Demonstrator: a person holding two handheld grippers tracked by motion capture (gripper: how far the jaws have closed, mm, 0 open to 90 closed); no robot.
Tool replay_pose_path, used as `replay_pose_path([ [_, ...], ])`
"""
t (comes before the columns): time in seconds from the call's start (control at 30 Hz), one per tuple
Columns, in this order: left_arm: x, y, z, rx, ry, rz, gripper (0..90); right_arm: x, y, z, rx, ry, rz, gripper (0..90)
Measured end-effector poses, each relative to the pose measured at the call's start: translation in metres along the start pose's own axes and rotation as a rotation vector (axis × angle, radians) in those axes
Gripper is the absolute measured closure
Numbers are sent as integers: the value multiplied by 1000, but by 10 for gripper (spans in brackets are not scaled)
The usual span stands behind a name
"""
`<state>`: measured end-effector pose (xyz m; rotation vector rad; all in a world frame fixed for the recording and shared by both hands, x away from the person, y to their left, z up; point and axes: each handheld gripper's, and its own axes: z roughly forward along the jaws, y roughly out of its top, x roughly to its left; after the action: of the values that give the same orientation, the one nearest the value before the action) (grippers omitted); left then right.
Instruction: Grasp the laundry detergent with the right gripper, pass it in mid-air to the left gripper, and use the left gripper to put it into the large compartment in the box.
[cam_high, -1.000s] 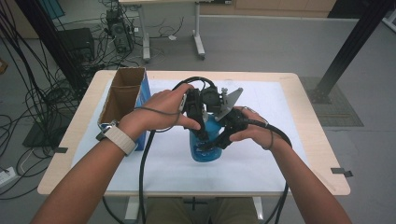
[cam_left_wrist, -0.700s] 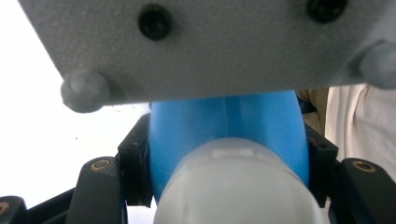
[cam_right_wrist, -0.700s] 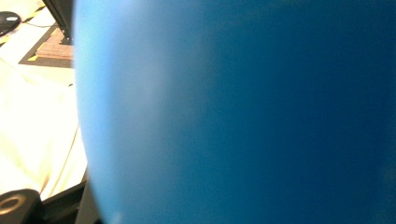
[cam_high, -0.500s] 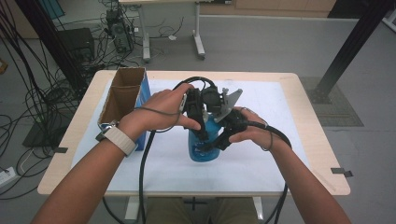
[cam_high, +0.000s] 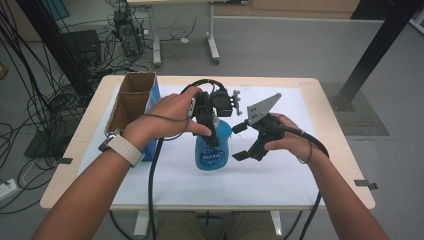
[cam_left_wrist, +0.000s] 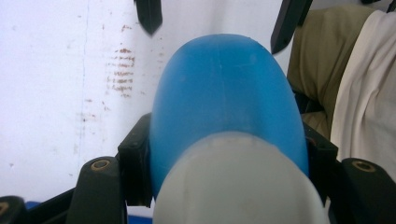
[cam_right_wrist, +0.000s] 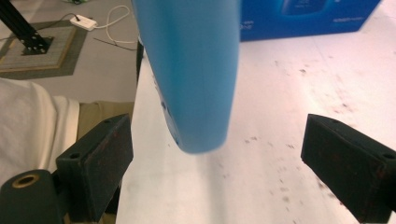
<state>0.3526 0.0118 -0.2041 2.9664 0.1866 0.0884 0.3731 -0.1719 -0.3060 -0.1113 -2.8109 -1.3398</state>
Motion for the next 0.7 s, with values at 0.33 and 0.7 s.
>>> replay_pose_path([
  [0.33,10,-6,-7,25,29,-94,374,-9,-10,-25,103,-67,30,91],
  [0.7,24,-14,-19,46,58,-219,374,-20,-24,-39,152,-113,77,92],
])
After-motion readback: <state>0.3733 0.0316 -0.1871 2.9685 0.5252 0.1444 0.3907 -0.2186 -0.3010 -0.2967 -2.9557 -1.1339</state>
